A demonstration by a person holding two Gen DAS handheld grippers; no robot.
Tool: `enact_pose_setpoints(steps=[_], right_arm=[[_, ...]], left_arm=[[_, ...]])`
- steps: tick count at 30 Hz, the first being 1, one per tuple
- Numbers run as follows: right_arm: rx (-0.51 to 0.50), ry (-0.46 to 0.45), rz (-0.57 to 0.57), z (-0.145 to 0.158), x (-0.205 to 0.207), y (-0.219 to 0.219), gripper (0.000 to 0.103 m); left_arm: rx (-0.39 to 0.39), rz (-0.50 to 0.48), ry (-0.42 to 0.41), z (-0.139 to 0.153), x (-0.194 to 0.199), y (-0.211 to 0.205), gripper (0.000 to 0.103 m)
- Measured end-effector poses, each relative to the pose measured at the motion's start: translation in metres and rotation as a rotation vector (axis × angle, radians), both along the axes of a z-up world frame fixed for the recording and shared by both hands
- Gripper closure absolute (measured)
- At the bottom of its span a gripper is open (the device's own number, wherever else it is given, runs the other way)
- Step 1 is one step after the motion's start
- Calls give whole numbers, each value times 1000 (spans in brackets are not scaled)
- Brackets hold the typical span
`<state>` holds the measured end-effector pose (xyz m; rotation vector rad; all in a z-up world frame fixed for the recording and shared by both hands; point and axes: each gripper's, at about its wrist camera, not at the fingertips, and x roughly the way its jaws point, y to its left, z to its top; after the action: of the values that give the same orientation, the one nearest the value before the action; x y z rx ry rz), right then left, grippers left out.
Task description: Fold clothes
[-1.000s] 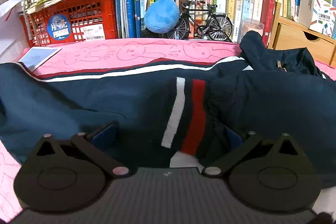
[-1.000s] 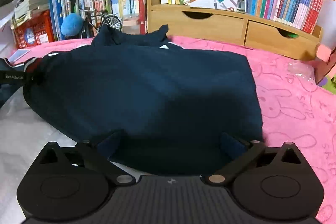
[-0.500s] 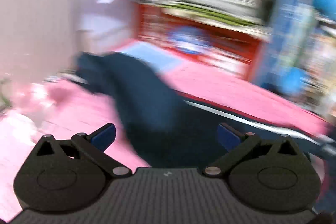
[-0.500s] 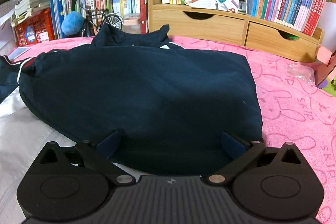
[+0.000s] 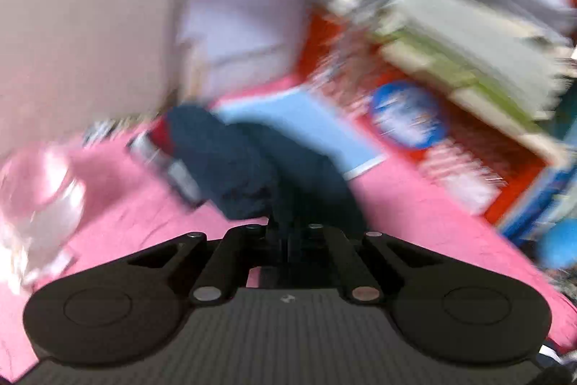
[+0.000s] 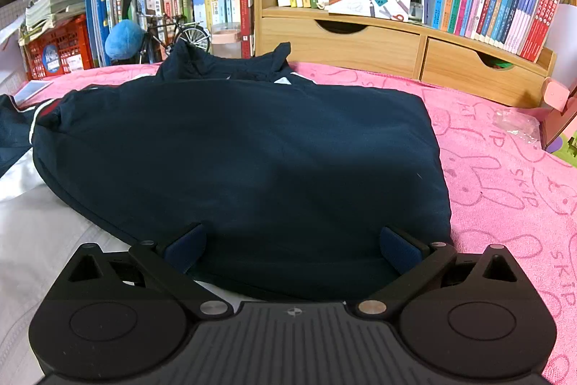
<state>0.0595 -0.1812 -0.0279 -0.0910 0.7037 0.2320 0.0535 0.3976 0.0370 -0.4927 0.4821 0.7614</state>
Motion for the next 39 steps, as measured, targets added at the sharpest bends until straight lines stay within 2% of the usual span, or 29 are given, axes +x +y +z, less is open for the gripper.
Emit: enact_pose_setpoints(steps=[3, 6, 8, 10, 12, 14, 16, 18, 21, 24, 26, 29, 31, 34, 39], right_arm=[[0, 0, 0, 0, 0, 0, 0], [0, 1, 0, 0, 0, 0, 0], [0, 1, 0, 0, 0, 0, 0], [0, 2, 0, 0, 0, 0, 0], [0, 2, 0, 0, 0, 0, 0], [0, 2, 0, 0, 0, 0, 0], [0, 2, 0, 0, 0, 0, 0], [0, 2, 0, 0, 0, 0, 0], [1, 2, 0, 0, 0, 0, 0], [1, 2, 1, 0, 0, 0, 0], [0, 1, 1, 0, -1, 1, 0], [-49, 1, -5, 5, -2, 9, 0], [-96, -10, 25, 20, -6, 30, 0], [-27, -82, 212, 55, -19, 81, 0], [68, -91, 540, 90, -20, 210, 0]], left_arm=[[42, -207, -56, 26, 8, -36, 101], [155, -485, -80, 46, 7, -106, 101], [240, -686, -78, 52, 3, -160, 98], [319, -799, 5, 38, -1, -210, 93], [316, -896, 116, 15, -2, -242, 80], [311, -963, 215, -11, -7, -269, 53], [379, -966, 248, -27, -21, -283, 41], [414, -968, 257, -36, -35, -288, 36], [361, -943, 204, -29, -58, -272, 30], [256, -872, 130, -21, -85, -239, 24], [221, -821, 84, -16, -104, -218, 22], [224, -767, 56, -18, -131, -197, 19], [246, -725, 53, -22, -140, -185, 14], [260, -641, 89, -34, -138, -171, 14], [157, -623, 79, -50, -135, -154, 14]])
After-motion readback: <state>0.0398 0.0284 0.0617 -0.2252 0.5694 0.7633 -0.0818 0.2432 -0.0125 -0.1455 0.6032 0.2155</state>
